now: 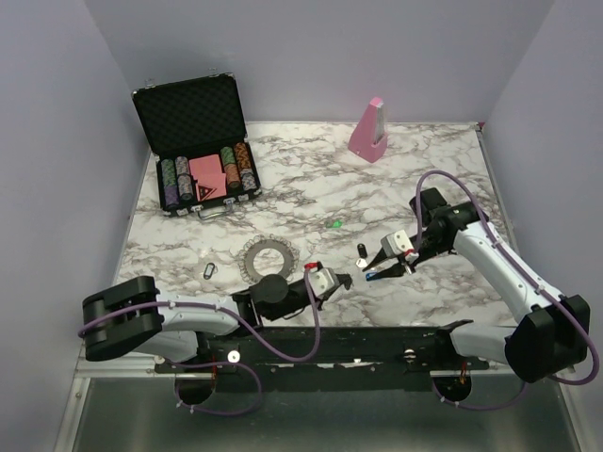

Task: Put the keys on the keyring

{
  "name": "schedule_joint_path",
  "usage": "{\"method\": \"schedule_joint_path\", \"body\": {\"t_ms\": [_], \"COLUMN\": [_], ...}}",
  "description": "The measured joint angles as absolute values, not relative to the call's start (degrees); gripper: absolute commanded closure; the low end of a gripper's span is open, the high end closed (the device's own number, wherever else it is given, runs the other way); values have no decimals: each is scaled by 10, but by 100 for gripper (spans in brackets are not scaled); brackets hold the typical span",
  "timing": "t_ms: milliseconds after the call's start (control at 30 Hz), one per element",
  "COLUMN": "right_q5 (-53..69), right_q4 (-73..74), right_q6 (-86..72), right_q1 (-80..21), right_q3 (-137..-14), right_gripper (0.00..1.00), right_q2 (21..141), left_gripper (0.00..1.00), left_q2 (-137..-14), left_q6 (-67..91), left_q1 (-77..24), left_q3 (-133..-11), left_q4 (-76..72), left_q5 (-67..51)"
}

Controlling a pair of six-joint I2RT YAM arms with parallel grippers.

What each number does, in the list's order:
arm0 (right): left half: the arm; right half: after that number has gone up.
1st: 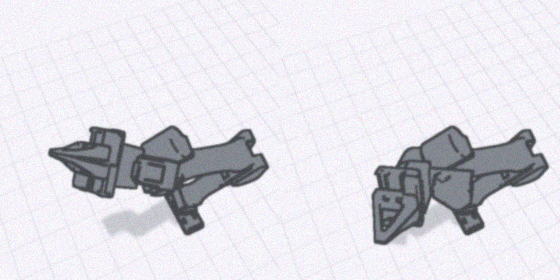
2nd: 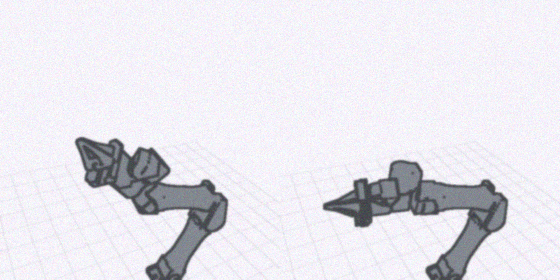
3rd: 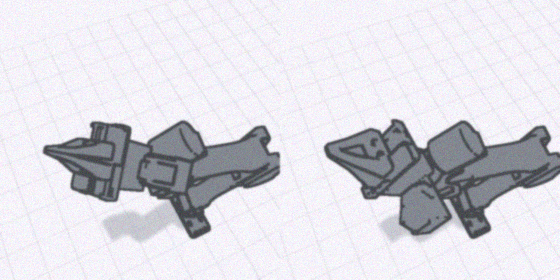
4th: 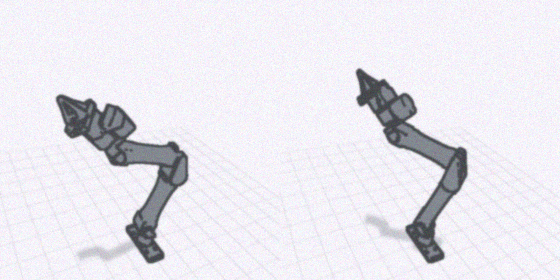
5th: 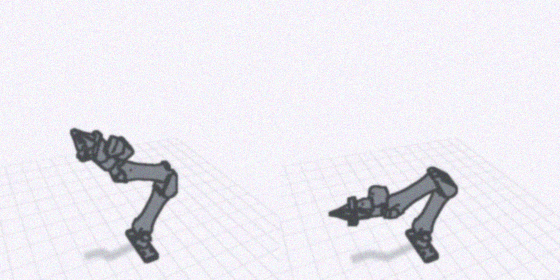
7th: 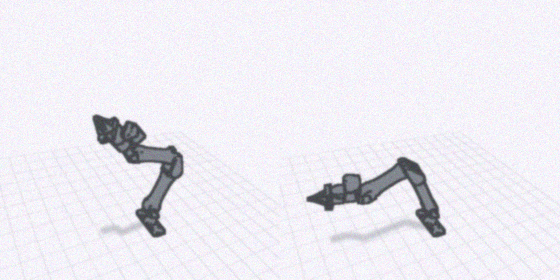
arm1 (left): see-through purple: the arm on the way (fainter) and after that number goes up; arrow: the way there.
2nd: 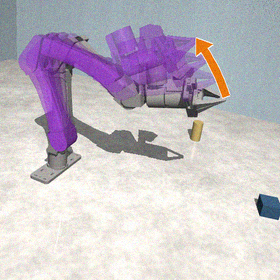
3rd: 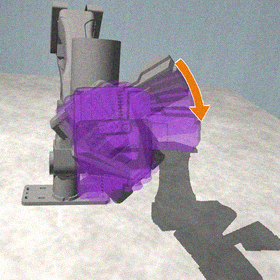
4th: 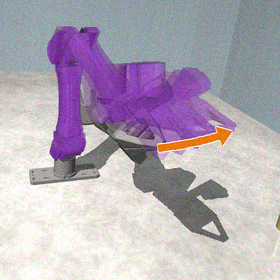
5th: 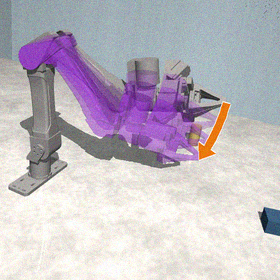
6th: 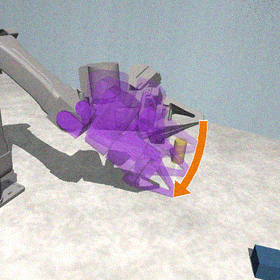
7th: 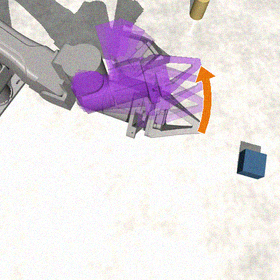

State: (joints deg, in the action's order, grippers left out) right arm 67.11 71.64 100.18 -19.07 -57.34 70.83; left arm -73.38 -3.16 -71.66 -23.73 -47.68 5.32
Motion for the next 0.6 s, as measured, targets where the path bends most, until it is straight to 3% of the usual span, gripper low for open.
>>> {"method": "schedule_joint_path", "body": {"t_ms": [267, 600], "right_q5": [753, 790], "right_q4": [679, 665], "right_q6": [927, 900], "right_q1": [-191, -191], "right_q3": [-558, -558], "right_gripper": [67, 72], "right_q2": [712, 738], "left_gripper": [100, 100], "left_q2": [-732, -735], "left_q6": [-5, 7], "left_q1": [-717, -717], "left_q3": [-191, -193], "left_q4": [-652, -685], "left_q5": [33, 18]}}
